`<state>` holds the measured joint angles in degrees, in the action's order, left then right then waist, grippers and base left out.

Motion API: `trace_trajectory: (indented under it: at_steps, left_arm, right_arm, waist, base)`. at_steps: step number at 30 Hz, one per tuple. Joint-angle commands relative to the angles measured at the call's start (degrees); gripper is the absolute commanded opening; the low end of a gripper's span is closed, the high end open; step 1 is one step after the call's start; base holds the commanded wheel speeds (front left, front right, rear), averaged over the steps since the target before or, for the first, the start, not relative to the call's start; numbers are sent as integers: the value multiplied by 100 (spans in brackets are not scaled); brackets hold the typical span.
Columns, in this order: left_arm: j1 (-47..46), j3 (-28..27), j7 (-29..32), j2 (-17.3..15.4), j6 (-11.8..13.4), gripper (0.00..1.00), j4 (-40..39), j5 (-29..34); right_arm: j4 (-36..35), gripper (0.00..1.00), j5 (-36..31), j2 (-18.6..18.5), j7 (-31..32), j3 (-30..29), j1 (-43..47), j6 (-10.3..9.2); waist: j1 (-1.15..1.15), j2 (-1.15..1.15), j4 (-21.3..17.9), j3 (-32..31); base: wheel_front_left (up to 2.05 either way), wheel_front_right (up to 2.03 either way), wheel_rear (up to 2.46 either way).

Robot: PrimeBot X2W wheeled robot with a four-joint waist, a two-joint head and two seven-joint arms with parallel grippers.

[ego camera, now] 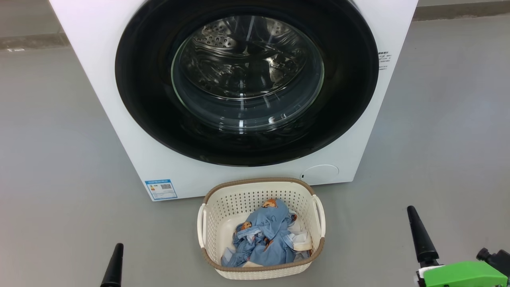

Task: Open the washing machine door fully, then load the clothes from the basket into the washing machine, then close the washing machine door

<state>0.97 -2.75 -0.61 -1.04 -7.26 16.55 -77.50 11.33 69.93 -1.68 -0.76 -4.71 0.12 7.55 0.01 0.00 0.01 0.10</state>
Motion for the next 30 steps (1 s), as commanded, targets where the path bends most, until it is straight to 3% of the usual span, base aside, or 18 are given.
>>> trace_trajectory:
  at_steps: [1,15,30]
  left_arm:
    - [-98,-105,-75,-112,-10,100,-183,180]
    - [-78,-166,-311,-245,-13,100,-406,1754]
    - [44,-45,-547,-507,-15,100,-544,3261]
  right_arm:
    - [-221,100,-227,-40,-67,87,-80,-2]
    - [-504,100,-1938,-126,-302,418,-128,-3]
    - [-428,100,-3068,-203,-537,578,-115,-4]
  waist:
    - [0,0,1,3]
    - [0,0,25,11]
    - [-1,0,17,2]
  base:
    - [0,0,0]
    - [0,0,0]
    - [0,0,0]
